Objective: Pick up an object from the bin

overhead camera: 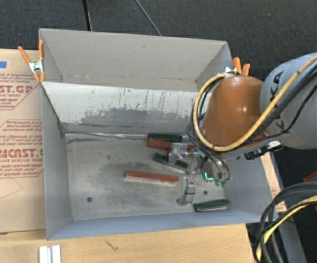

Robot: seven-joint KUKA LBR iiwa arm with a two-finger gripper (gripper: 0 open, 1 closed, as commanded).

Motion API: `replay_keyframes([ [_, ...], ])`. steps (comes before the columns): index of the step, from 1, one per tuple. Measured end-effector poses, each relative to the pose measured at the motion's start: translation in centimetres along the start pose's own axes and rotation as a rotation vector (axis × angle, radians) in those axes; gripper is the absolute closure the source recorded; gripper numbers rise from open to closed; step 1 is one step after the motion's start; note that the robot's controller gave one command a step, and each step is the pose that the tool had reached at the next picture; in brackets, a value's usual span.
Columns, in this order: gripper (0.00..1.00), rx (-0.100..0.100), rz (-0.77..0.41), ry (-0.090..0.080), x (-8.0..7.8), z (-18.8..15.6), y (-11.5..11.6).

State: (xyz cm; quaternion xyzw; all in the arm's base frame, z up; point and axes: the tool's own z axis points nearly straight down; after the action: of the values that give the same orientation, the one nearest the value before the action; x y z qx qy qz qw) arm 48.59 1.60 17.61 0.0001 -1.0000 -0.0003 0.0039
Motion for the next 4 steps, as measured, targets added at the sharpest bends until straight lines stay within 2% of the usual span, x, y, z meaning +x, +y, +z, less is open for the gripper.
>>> replay_keyframes([
  [1,0.0,0.0,0.0,-0.008,-0.2,-0.4,0.0],
  [2,1.0,-0.001,0.114,-0.008,-1.8,10.0,-0.1],
  [3,0.0,-0.001,0.114,-0.007,-1.8,10.1,-0.1],
  [4,1.0,-0.001,0.114,-0.008,-1.8,10.1,-0.1],
])
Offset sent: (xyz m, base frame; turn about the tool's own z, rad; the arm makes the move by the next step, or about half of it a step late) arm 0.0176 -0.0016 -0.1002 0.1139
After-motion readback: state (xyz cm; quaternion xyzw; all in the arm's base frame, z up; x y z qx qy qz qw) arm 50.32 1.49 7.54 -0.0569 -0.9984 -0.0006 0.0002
